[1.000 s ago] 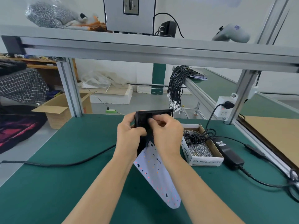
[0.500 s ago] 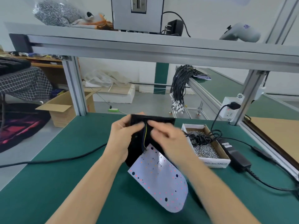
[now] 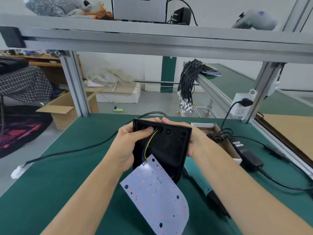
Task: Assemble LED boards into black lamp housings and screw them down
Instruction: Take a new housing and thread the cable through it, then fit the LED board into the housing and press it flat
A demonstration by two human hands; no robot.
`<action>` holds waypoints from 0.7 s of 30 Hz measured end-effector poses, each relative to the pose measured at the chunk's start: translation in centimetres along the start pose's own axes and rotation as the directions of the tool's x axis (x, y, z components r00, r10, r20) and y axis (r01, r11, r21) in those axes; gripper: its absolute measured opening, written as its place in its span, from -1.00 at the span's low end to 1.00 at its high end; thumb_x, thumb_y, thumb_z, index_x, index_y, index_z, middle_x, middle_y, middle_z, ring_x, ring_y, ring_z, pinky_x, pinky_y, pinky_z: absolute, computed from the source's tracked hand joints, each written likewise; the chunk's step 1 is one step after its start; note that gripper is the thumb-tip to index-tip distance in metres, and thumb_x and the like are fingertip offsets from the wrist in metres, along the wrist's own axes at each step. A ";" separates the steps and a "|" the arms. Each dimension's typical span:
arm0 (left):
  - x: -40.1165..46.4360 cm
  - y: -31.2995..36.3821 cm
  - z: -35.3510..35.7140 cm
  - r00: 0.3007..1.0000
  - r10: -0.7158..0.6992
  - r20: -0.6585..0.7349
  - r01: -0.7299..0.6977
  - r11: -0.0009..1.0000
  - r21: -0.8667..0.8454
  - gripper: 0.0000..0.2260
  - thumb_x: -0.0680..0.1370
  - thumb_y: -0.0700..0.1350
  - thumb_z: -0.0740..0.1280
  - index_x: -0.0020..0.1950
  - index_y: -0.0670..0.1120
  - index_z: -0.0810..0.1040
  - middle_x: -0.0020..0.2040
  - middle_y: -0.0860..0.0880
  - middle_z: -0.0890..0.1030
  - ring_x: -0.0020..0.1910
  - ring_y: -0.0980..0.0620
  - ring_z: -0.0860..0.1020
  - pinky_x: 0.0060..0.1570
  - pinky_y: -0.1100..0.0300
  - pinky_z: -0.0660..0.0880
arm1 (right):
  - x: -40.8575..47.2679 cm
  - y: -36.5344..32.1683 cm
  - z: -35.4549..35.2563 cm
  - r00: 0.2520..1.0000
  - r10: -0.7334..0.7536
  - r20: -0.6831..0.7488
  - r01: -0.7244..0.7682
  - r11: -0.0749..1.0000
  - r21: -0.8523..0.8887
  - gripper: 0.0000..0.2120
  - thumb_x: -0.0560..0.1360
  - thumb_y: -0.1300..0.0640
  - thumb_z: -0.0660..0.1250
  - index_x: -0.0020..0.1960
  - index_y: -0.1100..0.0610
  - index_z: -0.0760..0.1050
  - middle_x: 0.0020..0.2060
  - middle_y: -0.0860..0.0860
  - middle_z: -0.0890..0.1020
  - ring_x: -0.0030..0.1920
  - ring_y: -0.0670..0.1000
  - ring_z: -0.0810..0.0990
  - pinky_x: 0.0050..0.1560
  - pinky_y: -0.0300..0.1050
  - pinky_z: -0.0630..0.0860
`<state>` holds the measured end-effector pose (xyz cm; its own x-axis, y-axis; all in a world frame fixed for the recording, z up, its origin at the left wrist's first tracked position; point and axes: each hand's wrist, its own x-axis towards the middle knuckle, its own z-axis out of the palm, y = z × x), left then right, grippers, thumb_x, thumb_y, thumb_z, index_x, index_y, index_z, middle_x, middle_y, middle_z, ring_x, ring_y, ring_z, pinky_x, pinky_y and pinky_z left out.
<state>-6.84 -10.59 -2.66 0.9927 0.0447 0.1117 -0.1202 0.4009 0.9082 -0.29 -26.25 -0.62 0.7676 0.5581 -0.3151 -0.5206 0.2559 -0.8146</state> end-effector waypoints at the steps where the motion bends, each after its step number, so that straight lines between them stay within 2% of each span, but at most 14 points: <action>1: -0.2 0.1 -0.2 1.000 -0.016 0.010 0.016 1.000 0.015 -0.75 0.35 -0.25 0.39 0.01 -0.20 0.69 -0.04 -0.19 0.69 -0.13 -0.08 0.67 -0.14 0.14 0.61 | 0.4 -0.1 -0.6 0.992 -0.044 -0.122 0.048 0.998 0.036 -0.80 0.61 0.13 0.22 -0.02 0.24 0.52 -0.32 0.10 0.62 -0.37 0.00 0.60 -0.31 -0.23 0.56; 3: -0.7 0.0 -0.3 0.998 -0.057 0.028 0.055 0.995 0.086 -0.77 0.33 -0.16 0.43 -0.04 -0.15 0.71 -0.11 -0.15 0.70 -0.24 -0.04 0.67 -0.27 0.19 0.59 | 0.9 -0.3 -2.2 0.925 -0.153 -0.348 0.161 0.987 -0.005 -0.78 0.60 0.16 0.25 -0.19 0.22 0.47 -0.44 0.07 0.54 -0.47 -0.01 0.52 -0.40 -0.26 0.49; 4: -0.8 0.0 -0.2 0.996 -0.084 0.025 0.081 0.991 0.107 -0.78 0.31 -0.11 0.45 -0.08 -0.14 0.72 -0.13 -0.14 0.70 -0.27 -0.03 0.66 -0.29 0.19 0.59 | 1.3 -0.3 -2.9 0.896 -0.186 -0.403 0.196 0.980 -0.017 -0.80 0.59 0.18 0.28 -0.19 0.22 0.47 -0.42 0.07 0.51 -0.43 0.00 0.50 -0.32 -0.23 0.48; 7: -0.8 -0.4 0.1 0.969 -0.241 -0.063 0.243 0.970 0.027 -0.71 0.25 0.02 0.48 -0.13 -0.11 0.71 -0.14 -0.13 0.70 -0.30 -0.05 0.65 -0.27 0.16 0.58 | 2.2 0.4 -4.2 0.867 -0.178 -0.465 0.221 0.974 0.041 -0.91 0.57 0.20 0.31 0.01 0.24 0.48 -0.21 0.11 0.53 -0.18 0.05 0.46 0.06 -0.03 0.46; 8: -0.8 -0.5 0.2 0.947 -0.314 -0.071 0.313 0.949 -0.023 -0.68 0.25 0.04 0.47 -0.10 -0.12 0.71 -0.13 -0.13 0.70 -0.29 -0.07 0.65 -0.26 0.15 0.58 | 2.6 0.7 -4.5 0.870 -0.168 -0.464 0.222 0.973 0.065 -0.93 0.57 0.20 0.31 -0.04 0.21 0.48 -0.23 0.08 0.52 -0.20 0.03 0.44 0.06 -0.04 0.47; 10: -0.7 -0.6 0.3 0.903 -0.423 -0.075 0.413 0.903 -0.120 -0.67 0.31 0.03 0.44 -0.05 -0.17 0.70 -0.10 -0.13 0.70 -0.27 -0.10 0.66 -0.27 0.13 0.60 | 3.0 1.1 -4.8 0.847 -0.199 -0.493 0.250 0.968 0.038 -0.81 0.58 0.18 0.31 -0.21 0.13 0.43 -0.39 0.01 0.46 -0.39 -0.04 0.39 -0.23 -0.20 0.47; 11: -0.6 -0.7 0.2 0.887 -0.452 -0.095 0.435 0.886 -0.160 -0.70 0.36 0.01 0.43 -0.07 -0.19 0.70 -0.12 -0.14 0.71 -0.30 -0.10 0.66 -0.33 0.12 0.60 | 2.8 1.2 -4.8 0.817 -0.236 -0.526 0.254 0.966 -0.039 -0.77 0.58 0.17 0.31 -0.25 0.12 0.41 -0.43 0.01 0.44 -0.46 -0.07 0.37 -0.38 -0.25 0.43; 12: -0.6 -0.8 0.1 0.868 -0.479 -0.127 0.453 0.871 -0.189 -0.73 0.40 0.00 0.42 -0.09 -0.19 0.69 -0.16 -0.15 0.70 -0.34 -0.10 0.66 -0.39 0.10 0.59 | 2.4 1.4 -4.9 0.791 -0.276 -0.546 0.232 0.961 -0.149 -0.77 0.58 0.13 0.30 -0.24 0.12 0.42 -0.41 0.03 0.47 -0.49 -0.07 0.40 -0.44 -0.27 0.43; 13: -0.7 -0.9 -0.1 0.852 -0.497 -0.168 0.462 0.862 -0.208 -0.75 0.44 0.00 0.42 -0.08 -0.18 0.68 -0.18 -0.16 0.70 -0.36 -0.11 0.66 -0.44 0.08 0.57 | 1.6 1.6 -4.8 0.766 -0.327 -0.553 0.182 0.936 -0.302 -0.80 0.58 0.08 0.29 -0.18 0.14 0.45 -0.34 0.04 0.53 -0.44 -0.06 0.44 -0.41 -0.23 0.48; 15: -0.7 -1.0 -0.5 0.830 -0.494 -0.258 0.441 0.865 -0.239 -0.75 0.47 0.01 0.43 -0.04 -0.18 0.66 -0.18 -0.18 0.70 -0.38 -0.13 0.66 -0.48 0.06 0.56 | -1.0 2.5 -4.8 0.676 -0.543 -0.498 0.133 0.755 -0.643 -0.84 0.55 0.01 0.32 -0.08 0.12 0.49 -0.21 -0.02 0.59 -0.29 -0.08 0.49 -0.22 -0.22 0.50; 16: -0.8 -1.1 -0.8 0.830 -0.479 -0.286 0.418 0.873 -0.250 -0.75 0.47 0.01 0.44 -0.03 -0.18 0.66 -0.17 -0.19 0.70 -0.37 -0.14 0.66 -0.48 0.05 0.56 | -2.8 3.2 -4.6 0.633 -0.670 -0.387 0.182 0.615 -0.767 -0.88 0.53 0.03 0.36 -0.10 0.07 0.51 -0.23 -0.12 0.59 -0.29 -0.15 0.48 -0.22 -0.31 0.44; 17: -0.8 -1.1 -0.9 0.836 -0.465 -0.291 0.400 0.880 -0.258 -0.74 0.46 0.01 0.45 -0.01 -0.17 0.66 -0.15 -0.19 0.70 -0.35 -0.14 0.67 -0.46 0.05 0.57 | -4.8 4.0 -4.0 0.630 -0.740 -0.235 0.256 0.484 -0.837 -0.90 0.50 0.05 0.38 -0.17 0.02 0.51 -0.30 -0.18 0.58 -0.33 -0.19 0.46 -0.28 -0.38 0.38; 19: -0.9 -1.2 -0.8 0.852 -0.449 -0.270 0.381 0.884 -0.269 -0.67 0.42 0.01 0.46 0.07 -0.17 0.66 -0.07 -0.20 0.70 -0.26 -0.16 0.67 -0.34 0.02 0.61 | -8.1 5.8 -2.2 0.711 -0.702 0.033 0.296 0.257 -0.920 -0.85 0.48 0.03 0.39 -0.24 0.02 0.49 -0.36 -0.15 0.57 -0.38 -0.14 0.44 -0.32 -0.33 0.37; 21: -0.9 -1.2 -0.4 0.874 -0.423 -0.240 0.359 0.894 -0.268 -0.58 0.34 0.02 0.48 0.12 -0.17 0.64 -0.04 -0.17 0.69 -0.20 -0.16 0.66 -0.24 0.02 0.61 | -9.3 7.3 -1.1 0.795 -0.597 0.106 0.143 0.015 -0.990 -0.75 0.47 -0.14 0.31 -0.18 0.04 0.45 -0.35 -0.04 0.54 -0.37 -0.03 0.42 -0.28 -0.13 0.43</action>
<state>-7.64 -10.74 -3.99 0.9193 0.0892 -0.3833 0.2499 0.6200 0.7437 -10.83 -30.46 -4.23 0.8814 0.3746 0.2878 0.4724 -0.6971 -0.5394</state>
